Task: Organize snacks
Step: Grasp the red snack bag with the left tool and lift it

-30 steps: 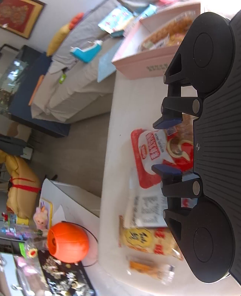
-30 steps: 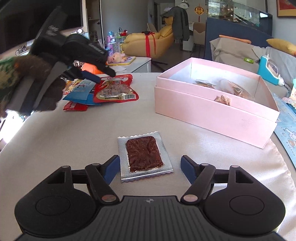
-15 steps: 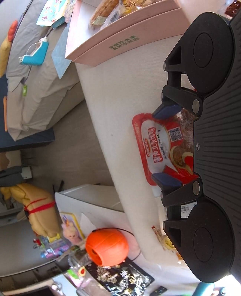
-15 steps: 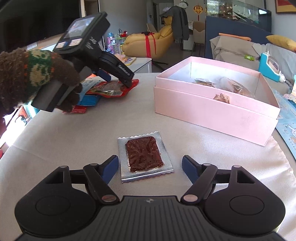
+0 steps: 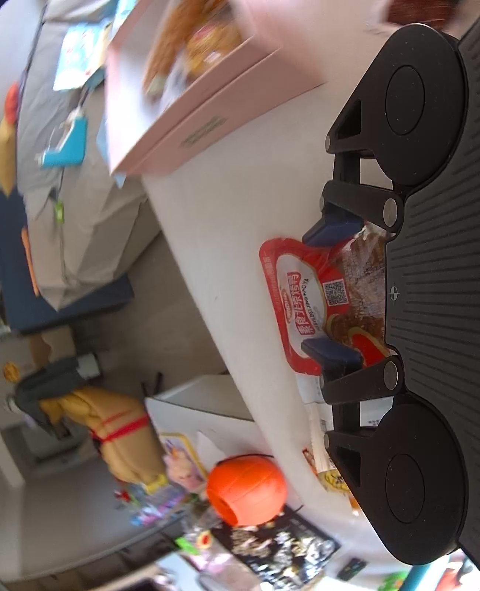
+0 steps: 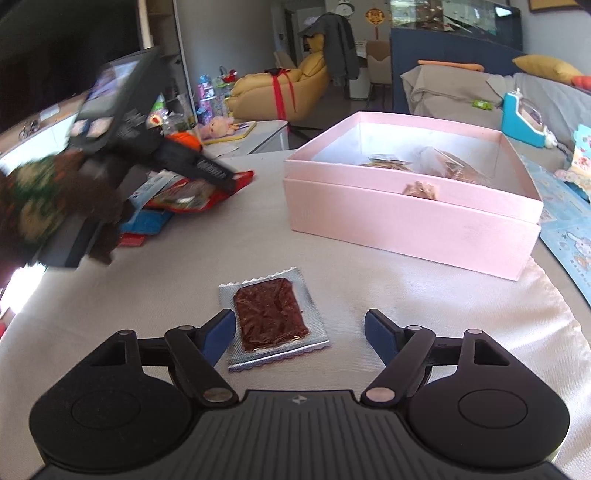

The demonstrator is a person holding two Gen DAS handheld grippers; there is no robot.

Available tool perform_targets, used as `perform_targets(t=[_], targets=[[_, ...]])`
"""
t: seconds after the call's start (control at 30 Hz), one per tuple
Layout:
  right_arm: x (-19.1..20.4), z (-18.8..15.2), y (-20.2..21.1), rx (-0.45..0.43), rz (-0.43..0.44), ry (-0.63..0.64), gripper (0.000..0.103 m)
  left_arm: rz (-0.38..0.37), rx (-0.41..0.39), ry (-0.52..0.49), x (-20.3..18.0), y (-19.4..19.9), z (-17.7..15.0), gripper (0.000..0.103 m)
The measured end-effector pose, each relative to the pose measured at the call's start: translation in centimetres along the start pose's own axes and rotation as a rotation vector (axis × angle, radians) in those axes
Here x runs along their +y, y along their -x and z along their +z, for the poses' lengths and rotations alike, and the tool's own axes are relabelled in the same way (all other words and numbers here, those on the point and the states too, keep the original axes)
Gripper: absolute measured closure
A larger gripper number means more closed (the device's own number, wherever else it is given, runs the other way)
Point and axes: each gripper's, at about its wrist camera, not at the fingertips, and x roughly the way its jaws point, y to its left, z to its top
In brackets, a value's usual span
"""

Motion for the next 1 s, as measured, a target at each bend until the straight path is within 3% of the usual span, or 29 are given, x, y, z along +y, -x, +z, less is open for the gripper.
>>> perform_targets(t=[0.1,0.17,0.2,0.3,0.33,0.37,0.6,0.67,0.73,0.83,0.9,1.0], targets=[[-0.1,0.0,0.0,-0.001,0.000,-0.010,0.026,-0.031,-0.026,-0.069,-1.1,3.1,-2.1,0.056],[0.3,-0.1,-0.2,0.003,-0.015,0.011,0.026,-0.067,-0.033,-0.084,-1.4,4.8,-3.2,0.070],[0.5,-0.1,-0.2,0.006,-0.020,0.019,0.026,-0.090,-0.026,-0.083,-1.4,5.4,-3.5,0.085],[0.7,-0.1,-0.3,0.010,-0.028,0.031,0.027,-0.216,0.045,-0.015,-0.9,5.5,-4.2,0.084],[0.8,0.0,-0.2,0.009,-0.031,0.036,0.031,-0.238,0.054,0.008,-0.7,5.5,-4.5,0.084],[0.8,0.0,-0.1,0.006,-0.035,0.043,0.047,-0.255,0.052,0.027,-0.5,5.6,-4.7,0.084],[-1.7,0.1,1.4,0.006,-0.163,0.079,0.067,-0.399,0.050,0.161,0.4,6.8,-5.5,0.081],[-3.1,-0.1,1.4,0.010,-0.207,0.066,0.067,-0.384,0.026,0.148,0.4,7.4,-5.5,0.081],[-4.5,-0.4,1.6,0.002,-0.189,0.022,0.060,-0.346,0.000,0.153,0.8,7.7,-5.3,0.079],[-5.4,-0.7,1.8,-0.009,-0.163,-0.019,0.048,-0.212,-0.035,0.244,2.8,7.2,-4.4,0.077],[-5.0,-0.8,1.6,-0.005,-0.176,-0.002,0.033,-0.127,-0.042,0.318,4.6,6.1,-3.5,0.077],[-4.7,-0.8,1.5,-0.001,-0.179,0.010,0.032,-0.087,0.011,0.435,7.3,3.1,-2.4,0.076]])
